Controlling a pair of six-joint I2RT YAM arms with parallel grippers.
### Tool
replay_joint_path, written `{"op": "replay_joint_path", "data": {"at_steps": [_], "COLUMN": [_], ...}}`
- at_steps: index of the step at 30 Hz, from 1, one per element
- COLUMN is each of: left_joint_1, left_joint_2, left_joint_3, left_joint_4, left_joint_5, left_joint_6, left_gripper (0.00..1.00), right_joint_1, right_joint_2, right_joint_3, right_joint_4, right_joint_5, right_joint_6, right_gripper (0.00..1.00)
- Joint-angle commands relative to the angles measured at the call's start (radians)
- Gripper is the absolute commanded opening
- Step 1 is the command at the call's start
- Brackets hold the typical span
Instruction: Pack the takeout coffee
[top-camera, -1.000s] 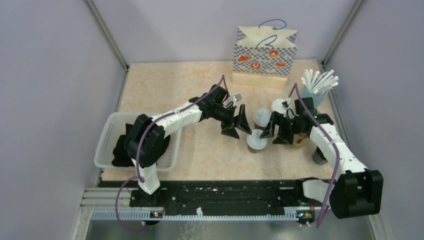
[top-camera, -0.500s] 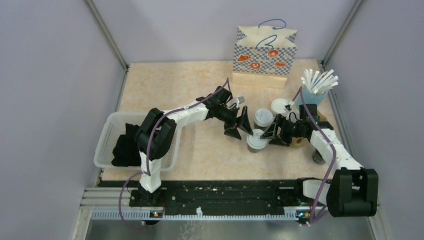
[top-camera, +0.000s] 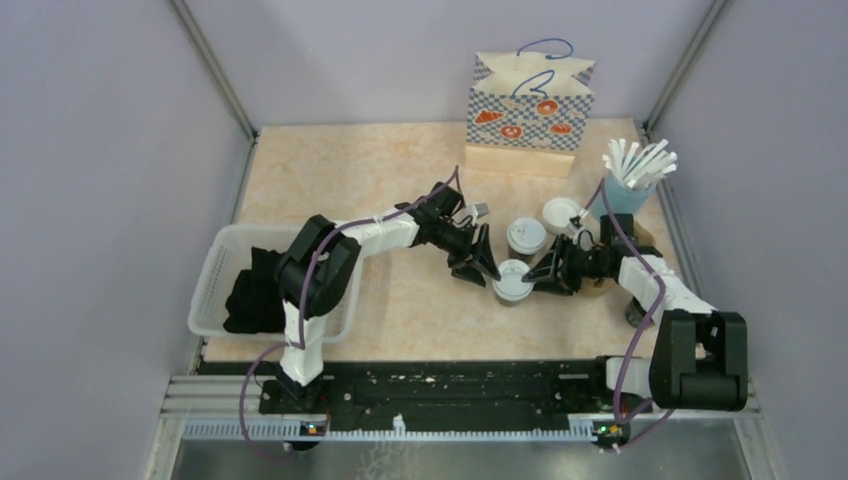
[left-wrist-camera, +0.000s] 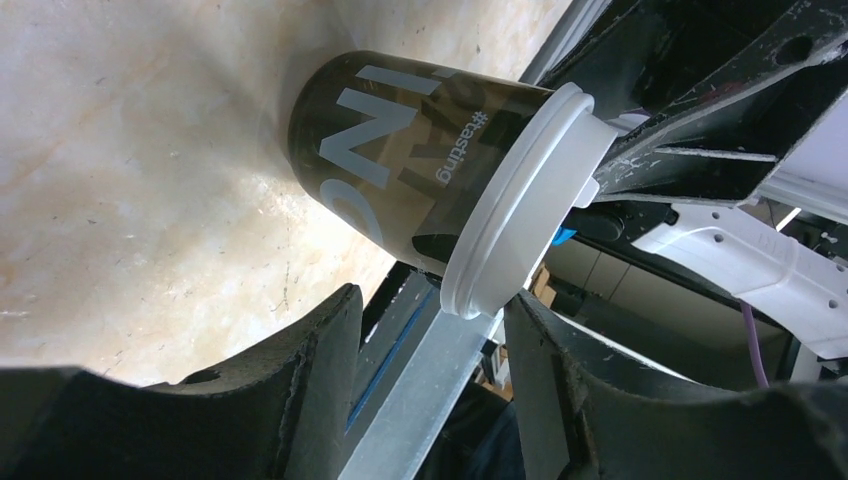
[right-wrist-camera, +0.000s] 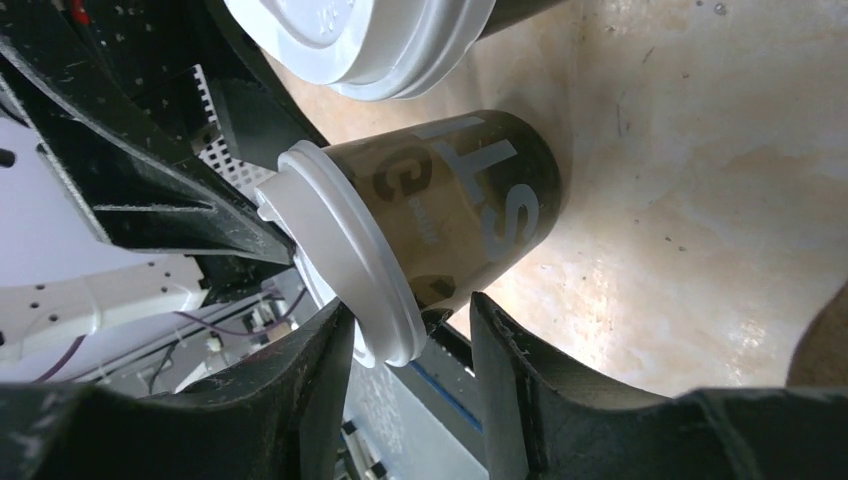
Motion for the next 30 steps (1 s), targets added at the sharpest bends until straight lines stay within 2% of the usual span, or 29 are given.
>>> {"op": "replay_joint_path", "data": {"at_steps": [1, 5, 8, 13, 16, 18, 22, 25, 30], "left_joint_1": [0.003, 0.021, 0.024, 0.024, 0.024, 0.024, 0.023, 0.020, 0.001], "left_joint_2": [0.019, 0.025, 0.027, -0.017, -0.027, -0.035, -0.027, -0.014, -0.019], "left_joint_3": [-0.053, -0.097, -0.059, 0.019, 0.050, 0.066, 0.085, 0.082, 0.060], "left_joint_4": [0.020, 0.018, -0.011, -0.039, -0.048, -0.048, -0.007, 0.001, 0.032], "left_joint_5": [-0.040, -0.063, -0.065, -0.031, -0.012, -0.007, 0.032, 0.032, 0.047], "left_joint_6": [0.031, 0.041, 0.070, 0.080, 0.072, 0.071, 0.046, 0.040, 0.017], "left_gripper": [0.60, 0.60, 0.61, 0.73, 0.84, 0.89, 0.92, 0.87, 0.77], "right_joint_1": [-0.008, -0.007, -0.007, -0.009, -0.007, -0.008, -0.007, -0.005, 0.028], "right_joint_2": [0.018, 0.038, 0.051, -0.024, -0.040, -0.014, 0.025, 0.051, 0.102], "right_joint_3": [-0.040, -0.091, -0.083, 0.029, 0.051, 0.058, 0.068, 0.093, 0.110], "right_joint_4": [0.103, 0.155, 0.151, 0.018, 0.024, 0.028, 0.076, 0.073, 0.106], "right_joint_5": [-0.020, 0.028, 0.026, 0.005, -0.023, -0.039, -0.071, -0.066, -0.065], "right_joint_6": [0.028, 0.062, 0.060, 0.020, 0.027, 0.013, 0.035, 0.026, 0.027], "right_gripper": [0.45, 0.44, 0.45, 0.64, 0.68, 0.66, 0.50, 0.45, 0.42]}}
